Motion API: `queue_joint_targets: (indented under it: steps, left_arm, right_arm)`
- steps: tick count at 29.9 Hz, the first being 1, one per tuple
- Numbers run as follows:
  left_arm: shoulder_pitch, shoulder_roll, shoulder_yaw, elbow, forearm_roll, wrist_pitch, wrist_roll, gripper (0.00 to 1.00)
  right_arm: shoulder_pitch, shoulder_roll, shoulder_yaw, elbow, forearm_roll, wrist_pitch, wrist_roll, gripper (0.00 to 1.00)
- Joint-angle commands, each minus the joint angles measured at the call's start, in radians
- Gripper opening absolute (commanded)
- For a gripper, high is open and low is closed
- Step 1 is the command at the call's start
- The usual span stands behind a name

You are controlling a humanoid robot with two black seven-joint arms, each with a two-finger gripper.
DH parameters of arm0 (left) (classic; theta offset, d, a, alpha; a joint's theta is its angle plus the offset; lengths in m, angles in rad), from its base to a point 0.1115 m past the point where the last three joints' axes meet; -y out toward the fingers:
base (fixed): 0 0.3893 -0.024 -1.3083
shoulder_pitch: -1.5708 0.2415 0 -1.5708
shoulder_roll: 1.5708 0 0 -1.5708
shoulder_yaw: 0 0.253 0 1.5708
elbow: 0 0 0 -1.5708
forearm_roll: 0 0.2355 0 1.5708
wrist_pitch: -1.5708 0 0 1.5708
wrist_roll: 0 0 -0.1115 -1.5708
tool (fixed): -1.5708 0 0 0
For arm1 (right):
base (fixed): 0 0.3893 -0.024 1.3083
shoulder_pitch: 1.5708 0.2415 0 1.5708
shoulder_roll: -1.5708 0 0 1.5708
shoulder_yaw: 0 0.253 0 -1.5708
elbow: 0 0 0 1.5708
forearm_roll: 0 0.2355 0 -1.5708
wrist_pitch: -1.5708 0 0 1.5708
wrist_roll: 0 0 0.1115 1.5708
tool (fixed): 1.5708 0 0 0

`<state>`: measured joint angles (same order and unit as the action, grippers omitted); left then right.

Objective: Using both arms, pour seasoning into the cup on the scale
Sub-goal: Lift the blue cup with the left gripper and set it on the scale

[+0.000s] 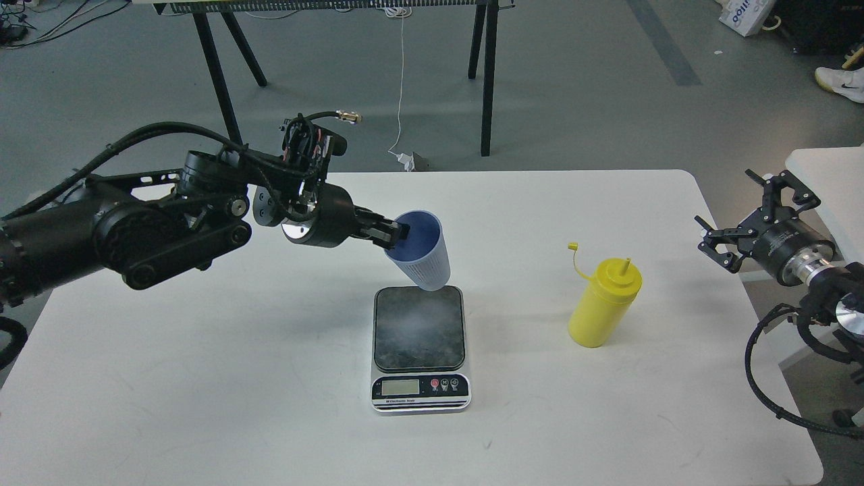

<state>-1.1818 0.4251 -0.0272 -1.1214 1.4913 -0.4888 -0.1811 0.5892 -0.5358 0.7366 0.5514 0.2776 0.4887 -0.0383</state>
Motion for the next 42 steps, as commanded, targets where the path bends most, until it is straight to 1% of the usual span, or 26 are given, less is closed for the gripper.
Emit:
queue_joint_targets:
  steps: [1,3,12,17,21,25,29,33,39,42]
  left_arm:
    - [0.002,-0.054,0.009,0.003,0.023,0.000,0.006,0.03]
    - [0.010,-0.068,0.009,0.000,0.053,0.000,0.020,0.03]
    - [0.031,-0.046,0.015,-0.001,0.098,0.000,0.028,0.03]
    - [0.031,0.013,0.076,-0.023,0.098,0.000,0.028,0.03]
    - [0.047,0.079,0.078,-0.083,0.096,0.000,0.028,0.03]
    - [0.048,0.110,0.072,-0.110,0.093,0.000,0.026,0.03]
    - [0.048,0.112,0.064,-0.123,0.084,0.000,0.026,0.03]
    - [0.048,0.112,0.056,-0.169,0.070,0.000,0.026,0.03]
    - [0.050,0.098,0.056,-0.169,0.075,0.000,0.026,0.04]
    - [0.051,0.095,0.056,-0.166,0.076,0.000,0.026,0.06]
  right_arm:
    - [-0.006,0.016,0.000,-0.001,0.000,0.000,0.000,0.99]
    - [-0.009,0.019,0.000,-0.001,0.000,0.000,0.000,0.99]
    - [-0.014,0.017,0.000,-0.002,0.000,0.000,0.000,0.99]
    - [-0.014,0.017,0.000,-0.011,0.000,0.000,0.000,0.99]
    - [-0.014,0.017,0.000,-0.013,0.000,0.000,0.000,0.99]
    - [-0.017,0.019,0.001,-0.013,0.000,0.000,0.000,0.99]
    - [-0.020,0.019,0.001,-0.013,0.000,0.000,0.000,0.99]
    - [-0.022,0.020,0.000,-0.014,0.000,0.000,0.000,0.99]
    - [-0.020,0.025,0.001,-0.030,0.000,0.000,0.000,0.99]
    - [-0.020,0.027,0.001,-0.030,0.000,0.000,0.000,0.99]
